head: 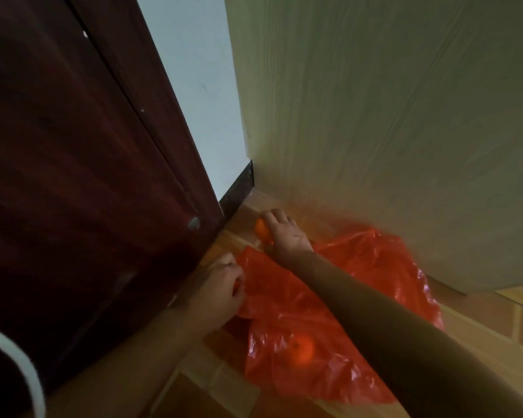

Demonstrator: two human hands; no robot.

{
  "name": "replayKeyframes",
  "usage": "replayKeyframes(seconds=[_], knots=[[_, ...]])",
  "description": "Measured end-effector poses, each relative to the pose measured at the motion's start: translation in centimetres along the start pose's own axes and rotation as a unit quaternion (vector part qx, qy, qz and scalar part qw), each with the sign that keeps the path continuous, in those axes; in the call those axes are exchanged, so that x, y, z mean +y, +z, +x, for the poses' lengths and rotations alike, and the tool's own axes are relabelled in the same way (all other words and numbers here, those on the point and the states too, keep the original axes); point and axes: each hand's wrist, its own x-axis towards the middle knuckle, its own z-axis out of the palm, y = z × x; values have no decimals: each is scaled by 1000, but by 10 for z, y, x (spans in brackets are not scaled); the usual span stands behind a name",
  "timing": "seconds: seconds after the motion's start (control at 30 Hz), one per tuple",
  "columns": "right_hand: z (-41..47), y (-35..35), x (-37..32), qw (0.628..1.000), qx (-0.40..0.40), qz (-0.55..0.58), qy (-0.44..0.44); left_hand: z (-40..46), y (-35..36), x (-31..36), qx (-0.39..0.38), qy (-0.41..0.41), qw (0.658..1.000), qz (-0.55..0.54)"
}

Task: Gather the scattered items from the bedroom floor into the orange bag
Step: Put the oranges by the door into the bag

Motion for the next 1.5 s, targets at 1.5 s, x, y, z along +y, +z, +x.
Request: replayKeyframes(seconds=[1.5], knots=[[-190,-37,82,951,-51,-270,144,50,36,82,-22,1,998,64]])
